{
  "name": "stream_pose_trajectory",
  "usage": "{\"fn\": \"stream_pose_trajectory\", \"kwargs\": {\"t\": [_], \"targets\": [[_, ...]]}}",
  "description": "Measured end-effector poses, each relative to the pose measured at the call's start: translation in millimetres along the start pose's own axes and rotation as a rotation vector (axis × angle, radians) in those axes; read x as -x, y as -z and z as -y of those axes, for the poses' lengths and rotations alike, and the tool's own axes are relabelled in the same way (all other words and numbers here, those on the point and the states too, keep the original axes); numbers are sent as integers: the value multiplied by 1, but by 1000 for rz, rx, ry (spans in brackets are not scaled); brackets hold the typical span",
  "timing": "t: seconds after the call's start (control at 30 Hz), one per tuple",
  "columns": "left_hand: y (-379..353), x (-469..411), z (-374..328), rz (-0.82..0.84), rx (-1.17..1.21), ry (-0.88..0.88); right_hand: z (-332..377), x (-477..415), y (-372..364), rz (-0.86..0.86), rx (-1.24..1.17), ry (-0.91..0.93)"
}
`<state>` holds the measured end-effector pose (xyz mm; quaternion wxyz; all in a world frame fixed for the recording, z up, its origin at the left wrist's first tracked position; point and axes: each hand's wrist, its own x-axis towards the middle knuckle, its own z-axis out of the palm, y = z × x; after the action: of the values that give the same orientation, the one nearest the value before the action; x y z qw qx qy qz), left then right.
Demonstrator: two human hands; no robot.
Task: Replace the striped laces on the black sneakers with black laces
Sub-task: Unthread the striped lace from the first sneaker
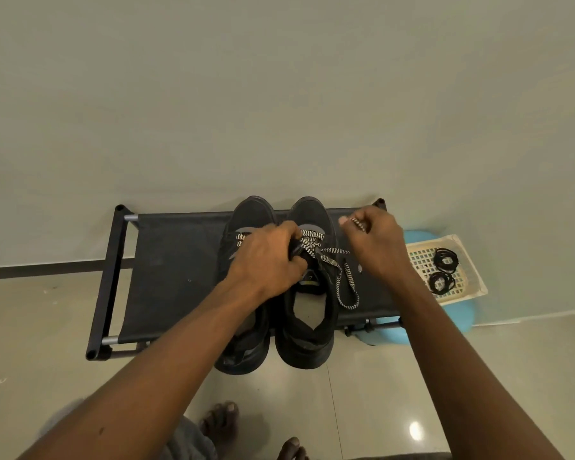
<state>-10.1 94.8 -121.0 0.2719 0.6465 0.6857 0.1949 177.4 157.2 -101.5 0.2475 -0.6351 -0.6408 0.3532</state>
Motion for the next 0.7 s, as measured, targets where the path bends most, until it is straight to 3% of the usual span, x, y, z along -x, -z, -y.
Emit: {"fn": "stream_pose_trajectory", "kwargs": {"t": [0.13,0.37,0.5,0.57,0.7], "targets": [[-19,3,-12,-24,-143,-234,2,7,-1,145,308,-50],[-25,-8,-10,-121,-234,-269,15,15,1,486,247,-43],[-30,-9,-13,-129,-239,-275,7,14,-5,464,310,-72],[-30,-11,-12,-223,-134,-186,5,13,-5,438,302,-102],[-23,-22,-3,-369,281,276,1,12,-8,429,249,-164]]}}
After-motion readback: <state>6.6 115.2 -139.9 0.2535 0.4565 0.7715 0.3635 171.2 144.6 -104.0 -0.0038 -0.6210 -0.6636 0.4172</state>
